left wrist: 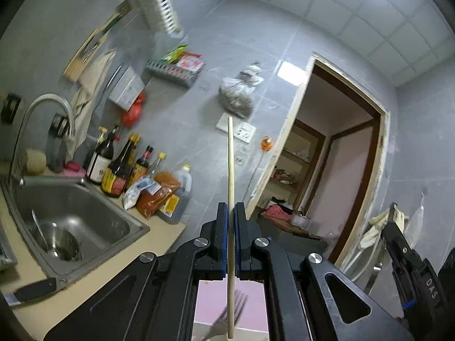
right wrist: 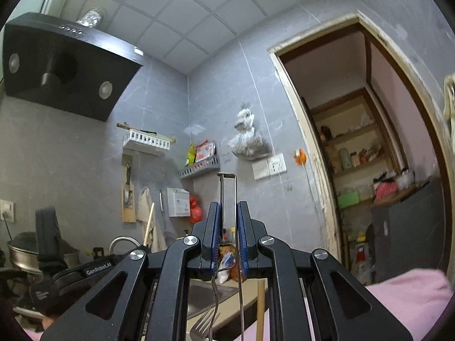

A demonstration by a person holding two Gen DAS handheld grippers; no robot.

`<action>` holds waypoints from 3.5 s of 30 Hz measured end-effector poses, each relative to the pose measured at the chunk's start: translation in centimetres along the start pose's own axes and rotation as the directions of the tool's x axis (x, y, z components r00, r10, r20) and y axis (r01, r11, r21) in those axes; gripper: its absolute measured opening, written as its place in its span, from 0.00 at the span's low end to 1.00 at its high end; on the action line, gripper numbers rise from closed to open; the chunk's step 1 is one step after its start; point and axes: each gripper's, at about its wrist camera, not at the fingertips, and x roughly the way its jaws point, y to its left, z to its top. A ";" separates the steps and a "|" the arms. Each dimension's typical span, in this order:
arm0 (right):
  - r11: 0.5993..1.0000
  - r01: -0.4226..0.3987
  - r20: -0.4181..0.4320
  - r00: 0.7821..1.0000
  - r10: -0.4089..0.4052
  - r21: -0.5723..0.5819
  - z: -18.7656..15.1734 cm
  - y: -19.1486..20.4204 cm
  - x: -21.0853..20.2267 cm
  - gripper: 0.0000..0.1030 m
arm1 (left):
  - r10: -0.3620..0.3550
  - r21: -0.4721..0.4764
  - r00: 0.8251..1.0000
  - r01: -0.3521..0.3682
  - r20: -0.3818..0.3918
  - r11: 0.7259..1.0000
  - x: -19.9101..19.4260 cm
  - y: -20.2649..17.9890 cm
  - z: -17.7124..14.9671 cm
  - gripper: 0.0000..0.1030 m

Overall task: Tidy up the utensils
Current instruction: 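Lift the chopstick with the left tool while the right tool lifts the spoon, then lower the chopstick into the white caddy with the left tool while the right tool drops the spoon in, then move both tools back over the remaining utensils on the cloth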

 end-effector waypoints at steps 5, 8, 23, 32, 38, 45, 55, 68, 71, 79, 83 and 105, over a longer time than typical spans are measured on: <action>0.999 0.017 -0.033 0.999 -0.016 0.028 -1.1 -1.1 0.9 0.10 | 0.029 -0.001 0.999 -0.029 -0.018 1.000 0.9 1.0 -1.2 0.02; 0.999 0.025 -0.051 0.998 -0.024 0.022 -1.8 -1.3 1.4 0.10 | 0.053 0.021 0.999 -0.052 -0.011 0.998 1.0 1.1 -2.1 0.02; 0.999 0.043 -0.136 0.990 -0.046 -0.025 -4.3 -1.3 1.8 0.10 | 0.048 -0.028 0.998 -0.049 -0.047 0.998 1.5 2.4 -2.4 0.02; 0.998 0.052 -0.158 0.986 -0.057 -0.039 -5.1 -1.4 1.8 0.10 | 0.053 0.027 0.998 -0.052 -0.033 0.998 1.3 1.3 -3.5 0.02; 0.998 0.053 -0.180 0.982 -0.060 -0.042 -5.7 -1.4 1.8 0.10 | 0.030 0.081 0.999 -0.027 -0.041 0.996 1.6 0.2 -3.2 0.02; 0.998 0.048 -0.185 0.981 -0.056 -0.045 -5.9 -1.4 1.5 0.10 | 0.007 0.130 0.992 0.010 -0.130 0.991 2.6 0.5 -4.1 0.02; 0.997 0.061 -0.224 0.972 -0.071 -0.051 -6.5 -1.4 1.3 0.10 | -0.013 0.153 0.988 0.036 -0.151 0.988 1.8 0.4 -6.2 0.02; 0.997 0.016 -0.327 0.944 -0.041 -0.077 -7.7 -1.2 0.5 0.16 | -0.016 0.197 0.969 0.066 -0.246 0.978 0.7 0.0 -8.5 0.03; 0.997 0.014 -0.324 0.945 -0.037 -0.073 -7.5 -1.3 0.0 0.20 | -0.028 0.194 0.966 0.079 -0.257 0.978 0.3 -0.2 -8.4 0.10; 0.998 0.013 -0.300 0.953 -0.030 -0.058 -6.1 -1.3 -1.3 0.26 | -0.047 0.198 0.961 0.104 -0.273 0.975 -0.8 -1.2 -7.7 0.30; 0.998 0.024 -0.284 0.958 -0.038 -0.053 -5.1 -1.6 -2.1 0.29 | -0.061 0.202 0.964 0.116 -0.257 0.973 -1.3 -2.1 -7.2 0.37; 0.950 0.241 -0.049 0.966 -0.255 -0.200 4.3 -6.0 -11.8 1.00 | -0.099 0.348 0.989 0.133 -0.113 0.928 -4.7 -15.3 -5.8 0.98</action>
